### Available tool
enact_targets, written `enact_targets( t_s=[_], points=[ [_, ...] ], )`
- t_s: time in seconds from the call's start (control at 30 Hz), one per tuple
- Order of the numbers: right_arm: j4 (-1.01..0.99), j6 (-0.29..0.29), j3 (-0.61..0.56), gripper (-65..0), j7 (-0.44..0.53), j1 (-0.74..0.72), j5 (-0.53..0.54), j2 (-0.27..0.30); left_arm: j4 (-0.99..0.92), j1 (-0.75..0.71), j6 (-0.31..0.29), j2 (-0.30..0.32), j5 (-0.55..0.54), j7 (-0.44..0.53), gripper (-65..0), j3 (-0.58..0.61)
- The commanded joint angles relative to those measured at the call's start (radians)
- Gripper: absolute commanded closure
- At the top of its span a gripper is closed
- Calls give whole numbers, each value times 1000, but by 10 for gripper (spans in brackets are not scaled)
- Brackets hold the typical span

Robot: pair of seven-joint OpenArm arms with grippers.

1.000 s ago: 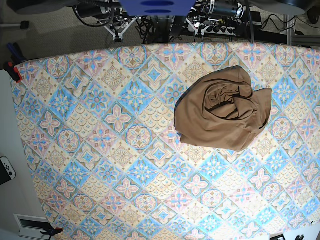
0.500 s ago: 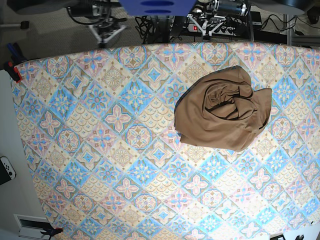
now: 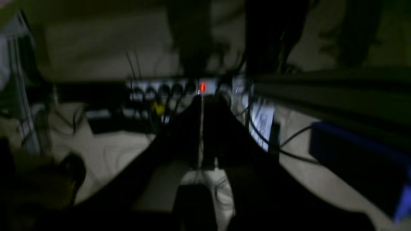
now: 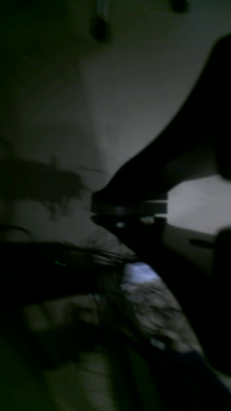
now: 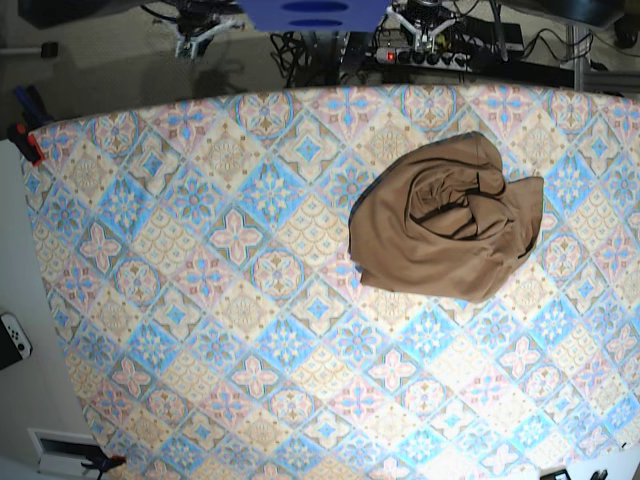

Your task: Layout the t-shirt on the table in an organized manner, then fold the t-shirt properly

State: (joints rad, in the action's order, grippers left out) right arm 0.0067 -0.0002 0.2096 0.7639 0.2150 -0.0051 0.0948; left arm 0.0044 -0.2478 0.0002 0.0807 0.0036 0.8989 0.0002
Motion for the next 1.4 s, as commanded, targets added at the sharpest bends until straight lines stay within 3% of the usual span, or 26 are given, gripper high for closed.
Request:
enact_targets(
  t_s=[0.0,0.07,0.3,0.4,0.53,0.73,1.0,1.37],
  points=[
    [-6,-1,1,0,56,39,-2,-2,-4,-34,1,3,0,87,0,4],
    [-6,-1,1,0,153,70,-2,-2,-2,-68,1,1,-3,188,0,2],
    [3,-2,1,0,395,151,-2,0,90,-111,1,1,-12,168,0,-4],
    [20,-2,1,0,389,186,-2,0,199,-166,1,3,-12,170,0,-4],
    [128,-4,6,0,389,234,-2,0,489,-316,1,27,-12,170,0,-2],
    [490,-1,164,0,389,389,-3,-8,877,-513,1,38,-12,168,0,-4],
    [844,1,179,0,389,582,-3,-42,1147,-632,1,38,-17,168,0,-7],
    [1206,1,176,-4,383,762,-3,-42,1538,-772,1,49,-159,162,0,-7]
  ],
)
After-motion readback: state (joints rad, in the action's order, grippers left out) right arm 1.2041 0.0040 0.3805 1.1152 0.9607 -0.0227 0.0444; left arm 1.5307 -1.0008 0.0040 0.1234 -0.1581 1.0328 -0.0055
